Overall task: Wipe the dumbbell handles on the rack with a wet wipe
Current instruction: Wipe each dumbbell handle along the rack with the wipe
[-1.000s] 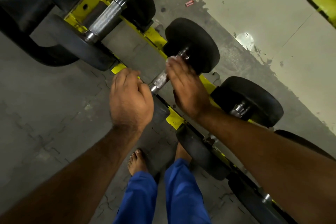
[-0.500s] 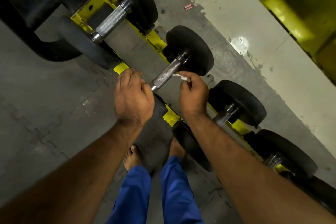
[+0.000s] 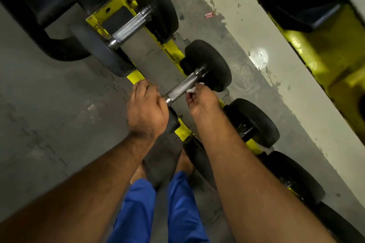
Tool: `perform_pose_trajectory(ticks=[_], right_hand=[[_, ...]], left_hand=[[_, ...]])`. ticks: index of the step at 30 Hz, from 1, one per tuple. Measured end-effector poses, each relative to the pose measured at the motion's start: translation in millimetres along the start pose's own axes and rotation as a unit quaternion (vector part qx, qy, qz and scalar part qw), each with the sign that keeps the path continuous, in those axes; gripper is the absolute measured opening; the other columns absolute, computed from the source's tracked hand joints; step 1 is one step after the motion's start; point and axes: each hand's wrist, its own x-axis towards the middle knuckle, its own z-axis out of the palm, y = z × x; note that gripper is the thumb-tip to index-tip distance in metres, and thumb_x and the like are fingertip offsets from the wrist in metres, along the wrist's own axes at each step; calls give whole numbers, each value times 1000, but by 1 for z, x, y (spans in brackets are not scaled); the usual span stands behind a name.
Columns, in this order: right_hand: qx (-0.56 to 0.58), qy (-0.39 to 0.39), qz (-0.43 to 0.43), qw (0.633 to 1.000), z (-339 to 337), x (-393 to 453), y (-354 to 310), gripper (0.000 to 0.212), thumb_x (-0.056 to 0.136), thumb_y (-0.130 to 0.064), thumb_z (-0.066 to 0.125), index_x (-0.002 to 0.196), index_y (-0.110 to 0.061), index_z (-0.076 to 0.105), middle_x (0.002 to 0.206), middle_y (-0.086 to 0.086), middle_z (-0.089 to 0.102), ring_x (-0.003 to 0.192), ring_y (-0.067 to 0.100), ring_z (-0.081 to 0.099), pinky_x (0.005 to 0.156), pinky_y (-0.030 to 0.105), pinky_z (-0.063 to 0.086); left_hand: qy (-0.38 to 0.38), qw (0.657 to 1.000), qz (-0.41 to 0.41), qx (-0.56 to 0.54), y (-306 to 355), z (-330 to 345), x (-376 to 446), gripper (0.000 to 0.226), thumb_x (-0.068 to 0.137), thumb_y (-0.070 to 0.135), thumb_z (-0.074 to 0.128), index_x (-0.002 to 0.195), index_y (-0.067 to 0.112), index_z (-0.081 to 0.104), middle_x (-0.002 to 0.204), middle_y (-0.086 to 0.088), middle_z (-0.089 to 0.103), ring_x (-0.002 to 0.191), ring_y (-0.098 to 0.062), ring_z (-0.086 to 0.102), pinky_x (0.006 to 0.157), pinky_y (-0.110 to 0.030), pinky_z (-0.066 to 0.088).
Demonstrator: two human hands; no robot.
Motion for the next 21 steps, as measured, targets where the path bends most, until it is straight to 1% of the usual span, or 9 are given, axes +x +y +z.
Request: perform_pose_trajectory(ticks=[3, 5, 7, 9, 11, 14, 16, 19, 21], right_hand=[[-25, -58, 33, 997, -5, -4, -15, 30, 92, 10, 32, 86, -7, 55, 87, 9, 58, 78, 17, 55, 80, 22, 47], [-52, -68, 38, 996, -7, -4, -23, 33, 89, 14, 27, 87, -5, 54, 88, 10, 56, 83, 19, 54, 93, 28, 45], [-83, -54, 31, 995, -2, -2, -25, 38, 92, 14, 25, 101, -6, 57, 99, 10, 58, 100, 22, 56, 98, 31, 44], [-109, -34, 34, 993, -1, 3, -20, 44, 99, 5, 25, 127, -12, 54, 117, 10, 55, 123, 23, 52, 105, 33, 39], [-125, -17, 35, 991, 0, 8, -16, 44, 103, -2, 27, 139, -15, 49, 128, 9, 55, 130, 22, 49, 105, 30, 38], [-116, -22, 21, 993, 4, 6, -15, 35, 101, 6, 29, 123, -10, 51, 103, 8, 59, 105, 21, 58, 96, 30, 41], [-99, -39, 25, 994, 6, 2, -15, 31, 100, 8, 29, 114, -9, 51, 91, 8, 55, 85, 17, 55, 95, 33, 43], [-92, -59, 39, 993, 4, 3, -23, 23, 98, 3, 33, 105, -3, 54, 96, 13, 55, 89, 22, 56, 95, 36, 44], [-79, -70, 44, 993, 7, 4, -28, 24, 96, 0, 35, 112, -1, 54, 107, 16, 57, 98, 26, 57, 96, 38, 44]], left_hand=[[2, 1000, 9, 5, -1, 1, 0, 34, 87, 17, 43, 102, -1, 67, 111, -19, 60, 109, -38, 55, 96, -49, 46], [-2, 1000, 11, 7, -1, 1, 0, 34, 87, 17, 42, 102, -1, 67, 111, -19, 60, 109, -38, 55, 96, -50, 46], [-4, 1000, 12, 10, -2, 0, 0, 35, 88, 17, 41, 103, -1, 66, 112, -19, 60, 111, -38, 55, 96, -50, 46], [-7, 1000, 16, 10, -3, 0, 1, 35, 88, 17, 41, 102, -1, 66, 111, -19, 60, 111, -38, 54, 96, -51, 46], [-9, 1000, 16, 12, -3, 0, 1, 34, 88, 17, 41, 101, -1, 66, 111, -19, 59, 111, -38, 54, 95, -50, 46], [-9, 1000, 19, 12, -4, 0, 1, 33, 88, 18, 41, 101, 0, 65, 111, -18, 59, 111, -37, 54, 95, -50, 46], [-8, 1000, 23, 12, -4, 0, 2, 32, 88, 17, 42, 101, 0, 65, 111, -19, 59, 111, -38, 54, 96, -51, 45], [-9, 1000, 25, 12, -4, -1, 2, 32, 88, 17, 42, 101, 0, 65, 110, -19, 59, 110, -38, 54, 97, -51, 45], [-8, 1000, 25, 10, -4, 0, 2, 33, 88, 18, 41, 101, -1, 65, 110, -19, 59, 109, -38, 54, 97, -51, 45]])
